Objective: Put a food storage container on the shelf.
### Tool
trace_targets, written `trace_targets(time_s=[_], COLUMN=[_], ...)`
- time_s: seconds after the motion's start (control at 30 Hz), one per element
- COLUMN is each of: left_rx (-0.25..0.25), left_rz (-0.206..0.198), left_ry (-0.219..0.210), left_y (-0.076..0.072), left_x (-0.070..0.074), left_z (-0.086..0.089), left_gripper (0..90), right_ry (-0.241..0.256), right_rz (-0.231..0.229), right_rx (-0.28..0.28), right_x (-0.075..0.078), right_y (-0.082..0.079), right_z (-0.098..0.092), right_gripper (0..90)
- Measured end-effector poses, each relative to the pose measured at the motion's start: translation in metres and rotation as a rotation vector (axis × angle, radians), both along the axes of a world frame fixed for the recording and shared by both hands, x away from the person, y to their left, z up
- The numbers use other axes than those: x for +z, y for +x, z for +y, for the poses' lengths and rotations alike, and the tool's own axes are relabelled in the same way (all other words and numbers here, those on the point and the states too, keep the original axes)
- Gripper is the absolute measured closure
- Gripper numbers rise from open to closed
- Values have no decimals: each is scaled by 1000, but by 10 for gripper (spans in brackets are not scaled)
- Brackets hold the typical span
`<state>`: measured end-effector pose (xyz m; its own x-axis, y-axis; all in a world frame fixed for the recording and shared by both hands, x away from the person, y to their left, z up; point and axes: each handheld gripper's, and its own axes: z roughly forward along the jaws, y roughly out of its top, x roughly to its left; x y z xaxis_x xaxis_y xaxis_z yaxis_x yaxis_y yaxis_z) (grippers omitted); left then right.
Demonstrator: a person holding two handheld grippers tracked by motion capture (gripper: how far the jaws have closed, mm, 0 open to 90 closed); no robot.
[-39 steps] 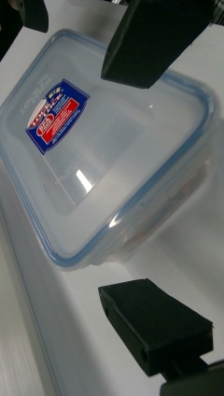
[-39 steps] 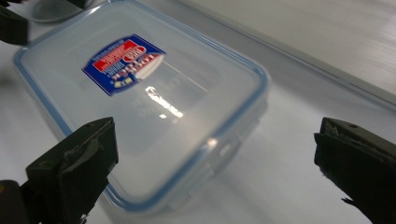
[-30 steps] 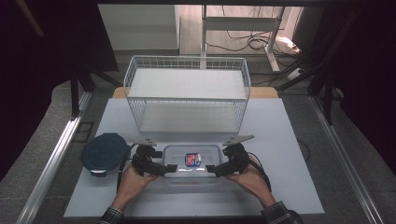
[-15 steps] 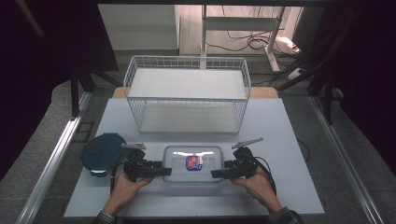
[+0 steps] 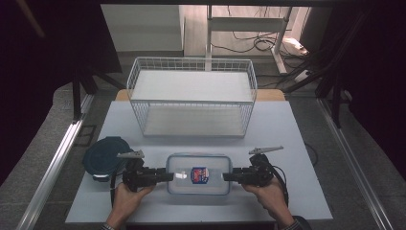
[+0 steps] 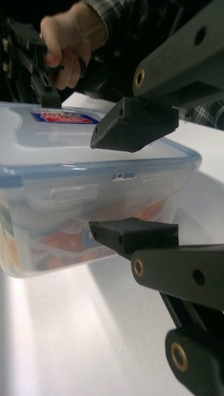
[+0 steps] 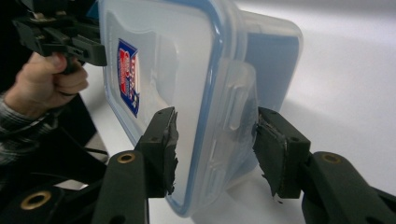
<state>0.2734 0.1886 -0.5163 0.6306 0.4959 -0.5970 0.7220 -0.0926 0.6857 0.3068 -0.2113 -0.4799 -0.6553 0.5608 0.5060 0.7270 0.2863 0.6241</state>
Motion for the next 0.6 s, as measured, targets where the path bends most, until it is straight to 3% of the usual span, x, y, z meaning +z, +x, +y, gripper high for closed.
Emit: trace_targets(time_s=[0.13, 0.43, 0.6], left_rx=[18, 23, 47], left_rz=[-15, -15, -15], left_ry=[7, -9, -60], left_y=[-1, 0, 1], left_x=[1, 0, 4], left_z=[-2, -1, 1], left_gripper=[553, 559, 565], right_ry=[-18, 6, 2], right_rz=[-49, -47, -58], right_rx=[-10, -5, -18], right_x=[2, -2, 1], right_y=[-2, 0, -2], right_z=[2, -1, -1], right_gripper=[497, 492, 498])
